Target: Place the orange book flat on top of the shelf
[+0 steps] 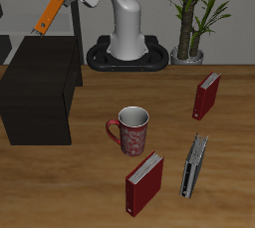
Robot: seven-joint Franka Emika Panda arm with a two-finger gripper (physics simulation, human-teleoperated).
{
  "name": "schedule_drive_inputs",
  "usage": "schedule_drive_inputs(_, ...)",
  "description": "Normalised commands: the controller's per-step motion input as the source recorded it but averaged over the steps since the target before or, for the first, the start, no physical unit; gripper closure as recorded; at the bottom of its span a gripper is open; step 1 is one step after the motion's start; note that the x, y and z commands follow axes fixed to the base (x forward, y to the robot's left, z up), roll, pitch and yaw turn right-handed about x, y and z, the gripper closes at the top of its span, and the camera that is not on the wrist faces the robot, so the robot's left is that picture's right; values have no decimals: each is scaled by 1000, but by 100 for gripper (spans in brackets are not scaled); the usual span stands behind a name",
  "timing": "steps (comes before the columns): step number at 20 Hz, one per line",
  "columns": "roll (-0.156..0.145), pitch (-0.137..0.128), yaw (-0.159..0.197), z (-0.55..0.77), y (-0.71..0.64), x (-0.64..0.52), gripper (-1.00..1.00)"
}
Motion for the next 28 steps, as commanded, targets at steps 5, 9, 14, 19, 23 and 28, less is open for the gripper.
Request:
schedule_drive_inputs(5, -40, -30, 54, -121, -224, 77, 100)
schedule_drive_inputs(9, -64, -13, 12, -170, -284, 123, 100)
schedule_drive_inputs(14, -21, 31, 25, -226, -148, 114, 100)
schedule_drive_inputs(19, -46, 24, 25, -268, -235, 103, 100)
schedule_drive_inputs(23, -21, 37, 32, -236, -51, 115, 100)
schedule_drive_inputs(28, 30, 122, -19, -300, -38, 119, 100)
